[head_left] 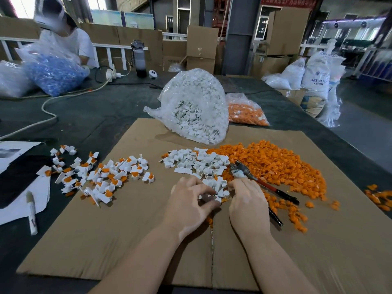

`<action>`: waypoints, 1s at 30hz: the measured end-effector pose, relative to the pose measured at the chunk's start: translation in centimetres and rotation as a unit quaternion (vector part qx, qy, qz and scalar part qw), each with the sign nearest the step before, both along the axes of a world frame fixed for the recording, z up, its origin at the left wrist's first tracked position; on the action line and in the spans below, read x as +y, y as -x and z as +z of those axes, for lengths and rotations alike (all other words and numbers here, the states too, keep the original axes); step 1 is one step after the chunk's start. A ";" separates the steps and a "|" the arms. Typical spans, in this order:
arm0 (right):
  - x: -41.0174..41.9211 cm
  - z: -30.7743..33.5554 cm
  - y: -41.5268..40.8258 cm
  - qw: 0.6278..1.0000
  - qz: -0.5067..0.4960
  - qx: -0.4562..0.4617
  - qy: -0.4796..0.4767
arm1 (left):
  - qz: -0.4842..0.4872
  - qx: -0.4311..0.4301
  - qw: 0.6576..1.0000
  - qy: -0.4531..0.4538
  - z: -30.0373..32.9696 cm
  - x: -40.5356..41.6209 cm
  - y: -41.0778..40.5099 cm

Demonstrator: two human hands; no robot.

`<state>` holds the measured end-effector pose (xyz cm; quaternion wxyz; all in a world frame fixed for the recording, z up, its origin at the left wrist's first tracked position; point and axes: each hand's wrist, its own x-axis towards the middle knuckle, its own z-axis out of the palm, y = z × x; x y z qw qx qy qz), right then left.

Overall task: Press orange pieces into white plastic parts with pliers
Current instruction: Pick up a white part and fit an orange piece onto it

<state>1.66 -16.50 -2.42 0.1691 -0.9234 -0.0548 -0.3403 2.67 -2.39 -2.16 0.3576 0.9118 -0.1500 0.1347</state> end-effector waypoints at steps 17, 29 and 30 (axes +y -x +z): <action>-1.4 1.1 -0.1 0.998 -0.015 0.053 -0.030 | -0.014 0.011 0.999 -0.043 -0.3 -0.1 -0.4; -3.6 2.5 0.1 0.988 -0.101 0.113 -0.016 | 0.001 0.005 1.000 0.003 -0.5 0.2 -0.4; -3.7 2.6 0.0 0.984 -0.113 0.139 0.004 | 0.000 0.009 1.000 0.005 -0.4 0.2 -0.4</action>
